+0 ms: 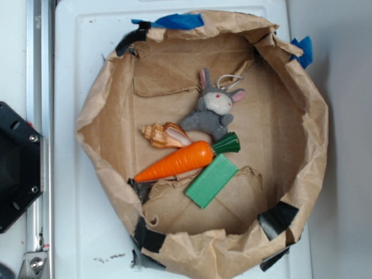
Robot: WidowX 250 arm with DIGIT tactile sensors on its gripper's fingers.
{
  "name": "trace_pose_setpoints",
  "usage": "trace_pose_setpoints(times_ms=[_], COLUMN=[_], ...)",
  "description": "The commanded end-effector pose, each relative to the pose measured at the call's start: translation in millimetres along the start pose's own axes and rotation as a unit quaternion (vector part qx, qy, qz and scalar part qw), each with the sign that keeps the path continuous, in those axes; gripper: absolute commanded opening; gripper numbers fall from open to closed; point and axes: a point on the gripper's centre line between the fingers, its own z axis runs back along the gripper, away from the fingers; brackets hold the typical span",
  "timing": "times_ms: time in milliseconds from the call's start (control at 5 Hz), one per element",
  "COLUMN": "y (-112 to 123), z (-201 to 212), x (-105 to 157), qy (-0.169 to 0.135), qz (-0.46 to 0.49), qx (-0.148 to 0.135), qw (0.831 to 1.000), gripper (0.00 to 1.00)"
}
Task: Grab the carrot.
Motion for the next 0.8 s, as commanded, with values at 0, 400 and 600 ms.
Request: trace_pose_setpoints(times_ms=[0,400,600], y=[0,9,9], z=[0,-18,-41], x=[0,58,77], qy=[0.000,-0.002,-0.005], qz=[0.000,0.099,0.165], qx=[0.000,0.000,-0.007], qw=[1.000,0.995,0.986], gripper=[1.00,1.00,1.00])
